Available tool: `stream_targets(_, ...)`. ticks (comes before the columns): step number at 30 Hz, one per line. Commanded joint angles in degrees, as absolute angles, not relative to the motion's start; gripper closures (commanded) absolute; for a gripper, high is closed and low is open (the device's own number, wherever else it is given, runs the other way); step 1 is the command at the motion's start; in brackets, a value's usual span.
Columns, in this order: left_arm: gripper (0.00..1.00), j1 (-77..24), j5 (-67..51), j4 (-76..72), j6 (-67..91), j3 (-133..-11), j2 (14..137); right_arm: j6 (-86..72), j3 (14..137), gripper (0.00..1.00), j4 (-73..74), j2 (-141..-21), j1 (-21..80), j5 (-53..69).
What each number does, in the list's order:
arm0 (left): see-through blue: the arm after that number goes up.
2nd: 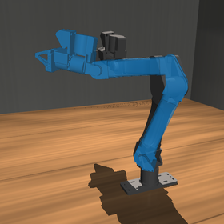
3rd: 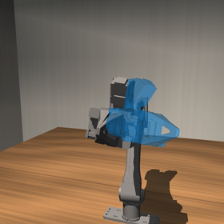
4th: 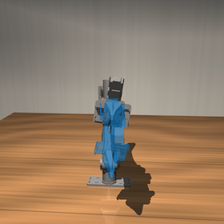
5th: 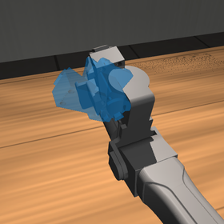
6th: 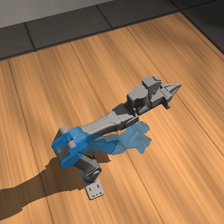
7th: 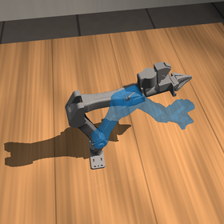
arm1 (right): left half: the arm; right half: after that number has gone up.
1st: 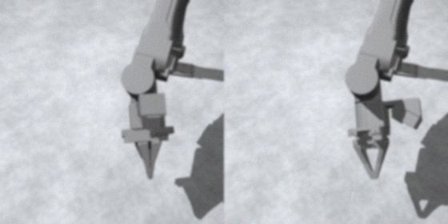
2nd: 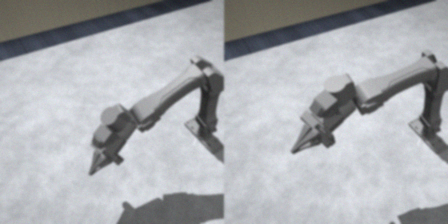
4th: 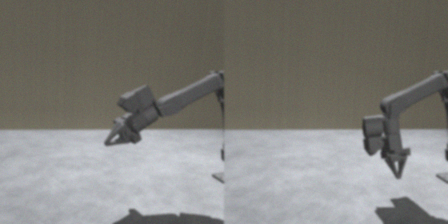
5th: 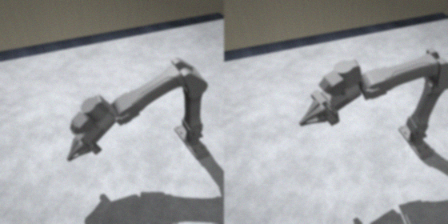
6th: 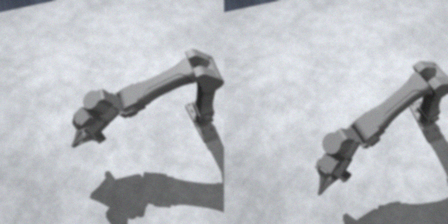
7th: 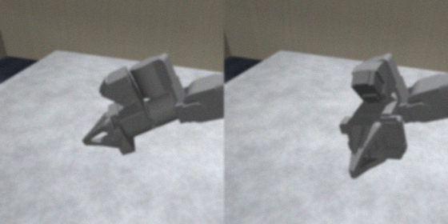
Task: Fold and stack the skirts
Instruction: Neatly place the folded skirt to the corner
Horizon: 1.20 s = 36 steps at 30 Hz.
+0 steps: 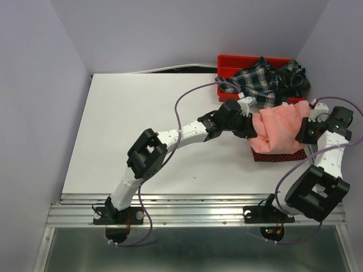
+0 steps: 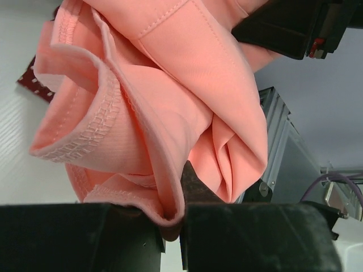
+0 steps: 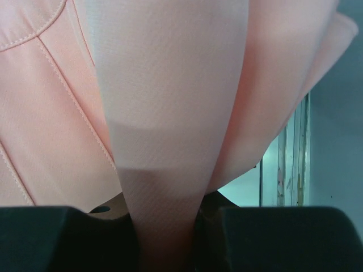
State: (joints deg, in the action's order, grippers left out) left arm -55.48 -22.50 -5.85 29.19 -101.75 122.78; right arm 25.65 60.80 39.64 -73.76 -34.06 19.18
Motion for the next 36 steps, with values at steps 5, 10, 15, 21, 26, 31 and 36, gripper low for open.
stream_targets(5, 1.00, -56.1, -21.7, -8.0, 25.8, -111.7, 133.1, 34.3, 58.3, 0.99, 32.3, -80.2, -41.4, 27.1)
stream_targets(10, 1.00, -56.2, -21.4, -8.2, 25.1, -110.8, 135.9, 33.7, 56.4, 0.99, 27.4, -85.4, -41.4, 27.0)
stream_targets(15, 0.86, -56.2, -21.2, -7.9, 25.0, -109.9, 136.0, 31.6, 59.8, 0.81, 27.4, -92.4, -41.4, 25.2)
stream_targets(21, 0.49, -56.1, -19.7, -6.0, 24.3, -107.6, 131.8, 29.4, 65.9, 0.32, 29.3, -94.5, -41.4, 23.0)
stream_targets(26, 0.11, -54.5, -18.6, -3.9, 22.6, -103.1, 123.2, 30.7, 68.6, 0.09, 30.8, -91.2, -41.4, 19.4)
stream_targets(31, 0.02, -50.8, -17.7, 1.0, 16.9, -97.6, 111.9, 32.6, 74.6, 0.00, 38.7, -88.4, -41.4, 21.8)
stream_targets(36, 0.02, -45.0, -17.4, 8.0, 11.9, -94.1, 103.5, 37.4, 81.8, 0.00, 51.7, -86.9, -41.4, 30.3)
